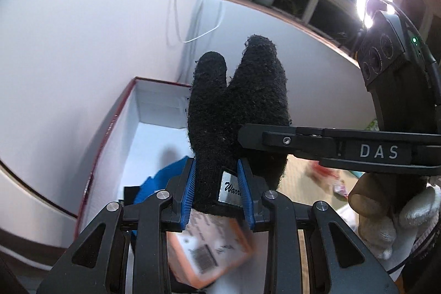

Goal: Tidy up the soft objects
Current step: 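Lower the glove onto the orange pack and open the right tool, then move both tools back over the bed toward the white bag and blue tube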

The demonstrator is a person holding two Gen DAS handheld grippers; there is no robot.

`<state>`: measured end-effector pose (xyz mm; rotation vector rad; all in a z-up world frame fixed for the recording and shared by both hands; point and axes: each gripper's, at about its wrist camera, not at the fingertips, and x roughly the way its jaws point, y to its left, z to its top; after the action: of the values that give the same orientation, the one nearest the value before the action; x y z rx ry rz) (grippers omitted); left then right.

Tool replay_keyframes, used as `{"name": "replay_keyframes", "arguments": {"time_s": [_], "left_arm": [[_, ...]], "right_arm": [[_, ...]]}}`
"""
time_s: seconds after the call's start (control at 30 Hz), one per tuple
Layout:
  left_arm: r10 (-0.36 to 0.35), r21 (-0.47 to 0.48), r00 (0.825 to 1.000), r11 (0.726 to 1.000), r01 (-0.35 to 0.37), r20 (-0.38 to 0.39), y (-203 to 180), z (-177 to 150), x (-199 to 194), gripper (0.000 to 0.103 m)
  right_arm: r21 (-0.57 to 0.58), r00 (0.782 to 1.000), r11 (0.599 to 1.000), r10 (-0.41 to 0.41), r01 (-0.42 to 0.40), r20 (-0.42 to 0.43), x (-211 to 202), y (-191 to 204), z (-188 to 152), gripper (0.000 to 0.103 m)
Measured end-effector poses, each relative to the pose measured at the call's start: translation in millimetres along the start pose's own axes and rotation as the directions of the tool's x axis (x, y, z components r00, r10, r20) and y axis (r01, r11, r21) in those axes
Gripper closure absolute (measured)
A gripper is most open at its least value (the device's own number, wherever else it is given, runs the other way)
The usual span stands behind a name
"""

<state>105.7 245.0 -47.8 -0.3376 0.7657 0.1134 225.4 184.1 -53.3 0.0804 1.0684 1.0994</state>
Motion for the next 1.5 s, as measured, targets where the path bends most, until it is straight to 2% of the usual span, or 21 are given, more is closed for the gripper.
{"name": "replay_keyframes", "arguments": {"time_s": [0.13,0.17,0.2,0.27,0.3,0.33,0.4,0.43,0.7,0.87,0.9,1.1,1.27,1.37,1.47,1.5], "left_arm": [[0.034,0.006,0.999,0.999,-0.034,-0.009,0.9,-1.1,6.4,0.075],[0.043,0.009,0.999,0.999,-0.043,-0.011,0.2,-1.8,6.9,0.075],[0.052,0.013,0.999,0.999,-0.052,-0.013,-0.9,-2.8,6.5,0.075],[0.068,0.015,0.998,0.998,-0.067,-0.016,-0.2,-3.7,9.0,0.074],[0.068,0.016,0.997,0.998,-0.068,-0.02,-0.6,-5.0,8.8,0.071],[0.071,0.017,0.997,0.997,-0.07,-0.022,-0.6,-6.1,8.8,0.067],[0.079,0.012,0.997,0.997,-0.079,-0.016,-0.6,-8.9,5.9,0.047],[0.079,0.008,0.997,0.997,-0.079,-0.013,0.1,-9.5,4.8,0.046],[0.068,0.003,0.998,0.998,-0.068,0.005,-4.3,-13.0,-11.2,0.045],[0.063,0.018,0.998,0.998,-0.063,0.028,-16.0,-20.1,-26.4,0.045],[0.066,0.026,0.997,0.997,-0.067,0.04,-20.8,-22.9,-32.2,0.042],[0.074,0.076,0.991,0.994,-0.083,0.113,-49.3,-38.4,-61.7,0.033],[0.066,0.122,0.986,0.989,-0.085,0.154,-73.6,-51.3,-77.3,0.033],[0.031,0.131,0.987,0.99,-0.051,0.158,-84.0,-60.6,-83.1,0.033],[-0.01,0.131,0.989,0.991,-0.009,0.144,-91.9,-71.0,-83.7,0.033],[-0.026,0.128,0.99,0.992,0.008,0.139,-94.8,-75.1,-83.0,0.033]], "right_arm": [[-0.018,0.999,0.999,-0.045,0.045,-0.014,11.9,-1.5,3.6,0.085],[-0.022,0.997,0.997,-0.069,0.069,-0.017,14.5,-0.9,4.8,0.079],[-0.025,0.996,0.996,-0.088,0.087,-0.019,15.6,-0.9,5.4,0.064],[-0.023,0.993,0.993,-0.115,0.114,-0.002,13.5,-1.8,5.9,0.048],[-0.022,0.993,0.992,-0.121,0.122,0.015,10.7,-1.6,5.5,0.045],[-0.023,0.992,0.992,-0.126,0.126,0.026,7.8,-1.5,5.4,0.044],[-0.023,0.991,0.991,-0.131,0.132,0.032,2.4,-1.8,4.7,0.044],[-0.023,0.99,0.991,-0.135,0.135,0.035,-1.4,-1.1,3.8,0.044],[-0.022,0.984,0.987,-0.159,0.161,0.076,-30.4,-12.9,-6.0,0.043],[-0.028,0.976,0.981,-0.187,0.191,0.11,-59.7,-19.4,-27.2,0.042],[-0.039,0.974,0.979,-0.196,0.202,0.113,-64.7,-20.0,-32.7,0.042],[-0.071,0.951,0.958,-0.264,0.278,0.162,-101.8,-28.0,-73.3,0.042],[-0.043,0.927,0.947,-0.301,0.318,0.226,-136.4,-40.8,-99.6,0.042],[0.015,0.917,0.95,-0.304,0.311,0.258,-161.5,-55.8,-115.7,0.042],[0.052,0.891,0.941,-0.333,0.334,0.309,-192.6,-70.2,-134.6,0.042],[0.058,0.884,0.938,-0.342,0.342,0.32,-200.9,-73.3,-140.0,0.038]]}}
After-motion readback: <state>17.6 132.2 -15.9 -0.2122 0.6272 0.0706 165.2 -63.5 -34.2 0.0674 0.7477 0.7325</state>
